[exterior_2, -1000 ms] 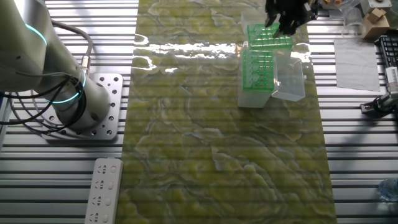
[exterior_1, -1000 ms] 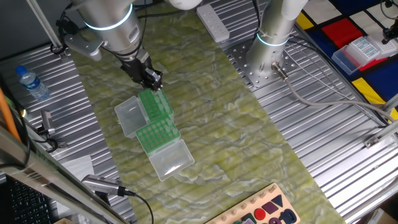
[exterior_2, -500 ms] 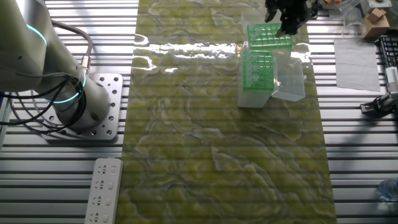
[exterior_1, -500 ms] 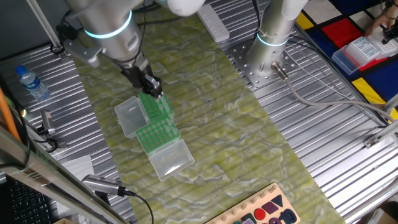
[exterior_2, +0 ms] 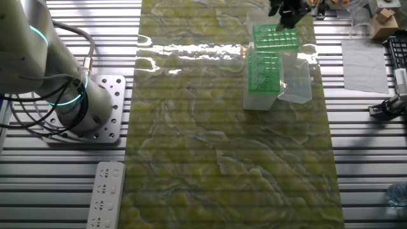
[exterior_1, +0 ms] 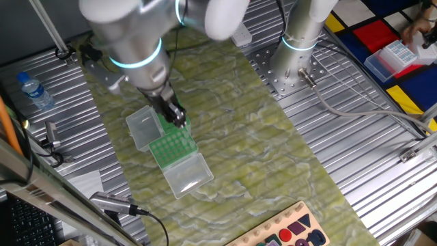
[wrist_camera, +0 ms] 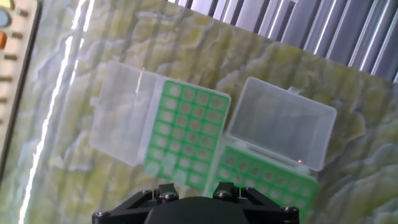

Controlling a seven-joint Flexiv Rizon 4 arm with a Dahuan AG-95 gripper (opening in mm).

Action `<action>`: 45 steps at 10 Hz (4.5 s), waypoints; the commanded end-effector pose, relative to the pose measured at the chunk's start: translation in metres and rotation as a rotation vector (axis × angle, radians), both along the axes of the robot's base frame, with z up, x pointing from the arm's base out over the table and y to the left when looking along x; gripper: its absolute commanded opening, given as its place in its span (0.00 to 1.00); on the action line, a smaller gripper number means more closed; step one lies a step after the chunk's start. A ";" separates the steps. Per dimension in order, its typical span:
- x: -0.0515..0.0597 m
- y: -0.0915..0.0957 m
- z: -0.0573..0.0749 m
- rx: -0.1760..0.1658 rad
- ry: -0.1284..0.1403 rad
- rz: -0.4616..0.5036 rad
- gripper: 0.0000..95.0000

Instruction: Transfer all large pipette tips from one holder to another

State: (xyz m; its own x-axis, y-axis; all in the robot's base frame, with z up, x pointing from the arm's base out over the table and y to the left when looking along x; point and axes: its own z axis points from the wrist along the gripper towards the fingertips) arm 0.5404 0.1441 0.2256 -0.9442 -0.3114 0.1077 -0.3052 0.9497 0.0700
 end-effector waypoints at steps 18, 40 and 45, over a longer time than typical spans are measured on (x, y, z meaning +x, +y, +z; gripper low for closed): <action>-0.002 0.029 -0.068 -0.011 -0.089 -0.130 0.20; 0.008 0.020 0.010 0.010 -0.063 -0.087 0.00; 0.024 0.016 0.055 0.041 -0.015 -0.065 0.00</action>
State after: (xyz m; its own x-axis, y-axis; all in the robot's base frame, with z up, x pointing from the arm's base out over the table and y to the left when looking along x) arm 0.5630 0.1589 0.2811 -0.9644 -0.2523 0.0797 -0.2435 0.9642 0.1052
